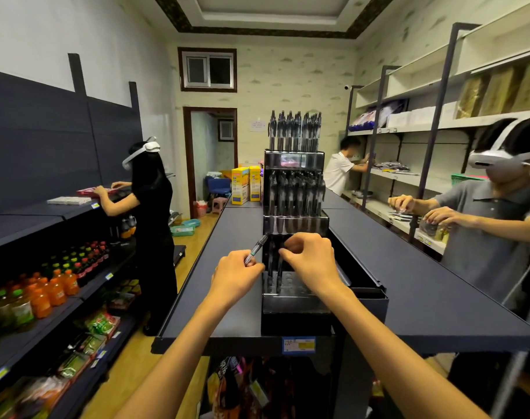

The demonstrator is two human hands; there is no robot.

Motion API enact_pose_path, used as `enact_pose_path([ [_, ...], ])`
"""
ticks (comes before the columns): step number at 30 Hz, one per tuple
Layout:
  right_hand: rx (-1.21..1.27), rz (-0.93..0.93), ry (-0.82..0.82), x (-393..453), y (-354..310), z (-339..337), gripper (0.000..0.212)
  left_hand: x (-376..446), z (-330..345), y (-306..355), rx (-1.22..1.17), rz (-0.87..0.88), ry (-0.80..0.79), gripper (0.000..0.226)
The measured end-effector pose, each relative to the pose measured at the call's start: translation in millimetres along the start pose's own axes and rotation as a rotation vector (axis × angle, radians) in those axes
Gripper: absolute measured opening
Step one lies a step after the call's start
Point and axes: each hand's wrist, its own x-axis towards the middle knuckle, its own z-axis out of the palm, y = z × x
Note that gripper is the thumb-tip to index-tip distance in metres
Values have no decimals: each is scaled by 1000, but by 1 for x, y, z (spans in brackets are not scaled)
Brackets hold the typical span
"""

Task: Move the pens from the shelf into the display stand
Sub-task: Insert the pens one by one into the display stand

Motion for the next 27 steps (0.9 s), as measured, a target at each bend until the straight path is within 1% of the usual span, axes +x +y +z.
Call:
enact_pose_path([
  [4,442,87,-231,-2,-8,-9,20,-3,3,14,-46,14,-98,37],
  [6,547,111,-281,-4,-7,-12,17,-4,5,19,-63,22,-135,40],
  [10,603,147,-289,-5,-6,-14,19,-5,7,24,-84,47,-195,33],
  [13,700,178,-277,-3,-12,-14,13,-6,6,26,-56,87,-206,21],
  [15,778,189,-219,3,-15,-19,12,-6,5,26,5,118,-172,14],
  [16,791,183,-186,6,-16,-23,11,-5,4,24,47,128,-133,15],
  [18,767,154,-127,14,-17,-33,13,-4,2,18,126,158,-66,18],
  [21,659,92,-40,24,-13,-43,16,-1,-1,1,261,247,-1,21],
  [23,555,40,14,29,-10,-46,17,-1,-2,-10,317,285,30,22],
  [27,289,-51,101,33,-5,-43,14,-3,-2,-22,392,318,65,17],
])
